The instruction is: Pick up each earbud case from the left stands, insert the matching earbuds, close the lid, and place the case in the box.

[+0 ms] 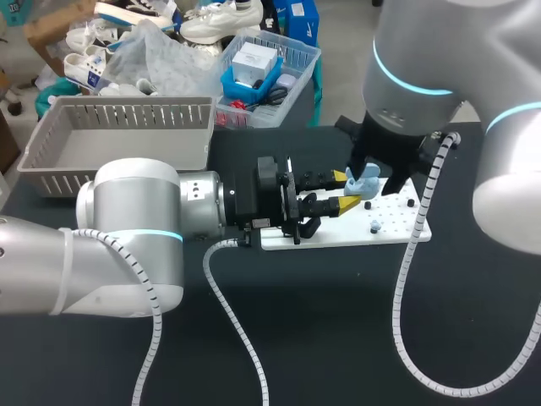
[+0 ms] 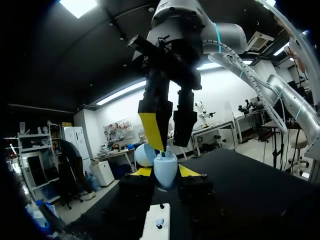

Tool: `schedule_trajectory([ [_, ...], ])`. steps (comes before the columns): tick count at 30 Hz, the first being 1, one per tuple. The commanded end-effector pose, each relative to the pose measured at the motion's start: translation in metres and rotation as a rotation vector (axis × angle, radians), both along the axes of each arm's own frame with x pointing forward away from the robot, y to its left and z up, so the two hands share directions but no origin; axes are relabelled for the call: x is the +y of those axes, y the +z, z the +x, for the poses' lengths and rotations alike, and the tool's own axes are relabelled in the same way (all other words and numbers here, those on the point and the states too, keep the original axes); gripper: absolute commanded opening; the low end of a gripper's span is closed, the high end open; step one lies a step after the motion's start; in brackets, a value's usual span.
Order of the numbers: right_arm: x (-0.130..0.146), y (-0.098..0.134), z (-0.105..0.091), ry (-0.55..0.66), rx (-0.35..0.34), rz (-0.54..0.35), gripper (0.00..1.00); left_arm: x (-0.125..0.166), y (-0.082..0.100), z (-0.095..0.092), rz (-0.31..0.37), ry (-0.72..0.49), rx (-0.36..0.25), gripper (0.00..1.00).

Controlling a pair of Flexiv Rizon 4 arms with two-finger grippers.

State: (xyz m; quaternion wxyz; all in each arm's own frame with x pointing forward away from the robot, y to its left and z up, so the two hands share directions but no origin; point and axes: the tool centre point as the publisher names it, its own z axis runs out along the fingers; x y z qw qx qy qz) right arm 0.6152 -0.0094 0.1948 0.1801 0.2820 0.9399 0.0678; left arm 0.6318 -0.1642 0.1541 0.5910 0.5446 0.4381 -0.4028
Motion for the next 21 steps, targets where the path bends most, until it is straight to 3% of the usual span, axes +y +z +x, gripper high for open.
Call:
schedule_trajectory([
  [1,-0.003,0.004,-0.015,0.021,-0.019,0.005,0.43,-0.001,-0.002,-0.003,-0.017,0.048,-0.008,0.00],
  [10,-0.004,0.007,-0.045,0.170,-0.033,-0.055,0.41,-0.001,-0.002,-0.003,-0.017,0.048,-0.008,0.00],
  [21,-0.022,-0.023,-0.061,0.233,0.007,-0.070,0.41,-0.001,-0.002,-0.003,-0.017,0.048,-0.008,0.00],
])
